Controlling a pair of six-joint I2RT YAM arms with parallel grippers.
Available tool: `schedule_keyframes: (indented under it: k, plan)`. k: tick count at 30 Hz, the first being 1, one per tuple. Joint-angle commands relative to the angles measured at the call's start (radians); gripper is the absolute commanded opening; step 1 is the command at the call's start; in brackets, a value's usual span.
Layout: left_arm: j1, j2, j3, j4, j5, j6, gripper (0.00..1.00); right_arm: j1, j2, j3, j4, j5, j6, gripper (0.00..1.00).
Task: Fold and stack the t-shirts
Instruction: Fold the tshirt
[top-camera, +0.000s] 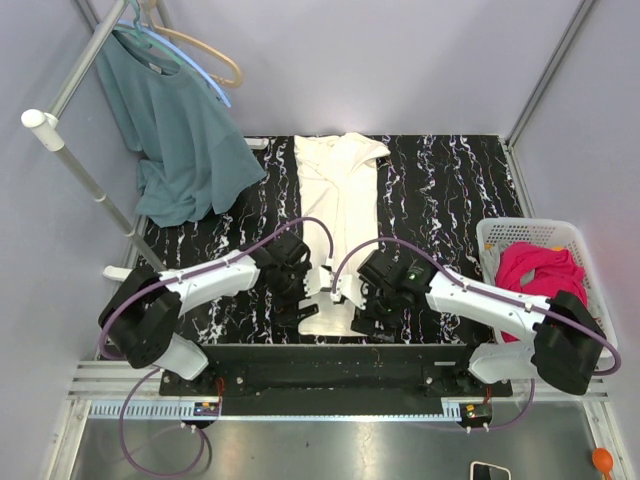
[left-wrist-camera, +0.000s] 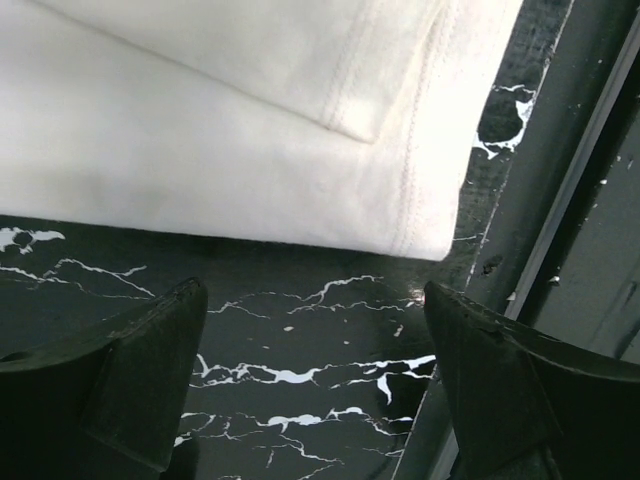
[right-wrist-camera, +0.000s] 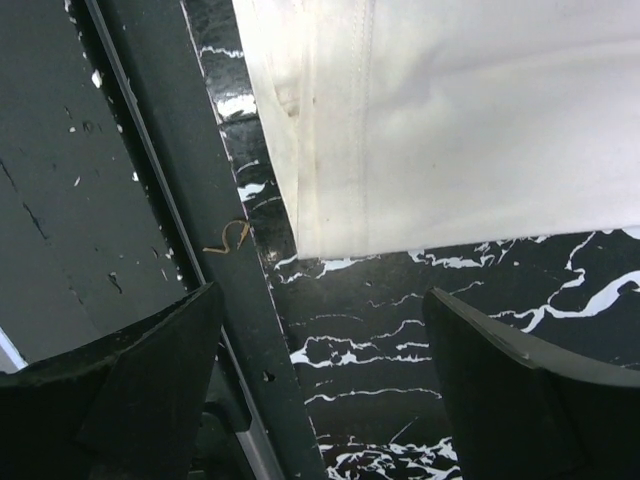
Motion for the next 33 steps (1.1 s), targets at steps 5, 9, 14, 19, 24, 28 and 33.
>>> schedule_keyframes:
  k: [5, 9, 14, 19, 24, 28, 33]
  plan:
    - [0.011, 0.021, 0.092, 0.098, 0.068, -0.017, 0.93, 0.015, -0.102, -0.055, -0.07, 0.035, -0.111, 0.89]
    - [0.009, 0.026, 0.098, 0.096, 0.068, -0.028, 0.93, 0.017, -0.155, -0.073, -0.079, 0.038, -0.125, 0.89]
    - [0.014, 0.032, 0.111, 0.138, 0.012, -0.03, 0.91, 0.015, -0.136, -0.066, -0.062, 0.032, -0.128, 0.89]
    - [0.077, -0.008, 0.075, 0.26, -0.079, -0.048, 0.91, 0.02, -0.085, -0.029, -0.006, 0.026, -0.105, 0.89]
    - [0.185, -0.057, 0.002, 0.348, -0.149, -0.016, 0.92, 0.026, 0.019, 0.011, 0.063, 0.002, -0.088, 0.88]
    - [0.244, -0.098, -0.049, 0.363, -0.151, 0.03, 0.92, 0.031, 0.099, 0.055, 0.105, -0.02, -0.073, 0.87]
    - [0.284, -0.138, -0.103, 0.368, -0.151, 0.084, 0.92, 0.052, 0.179, 0.117, 0.117, -0.026, -0.064, 0.87]
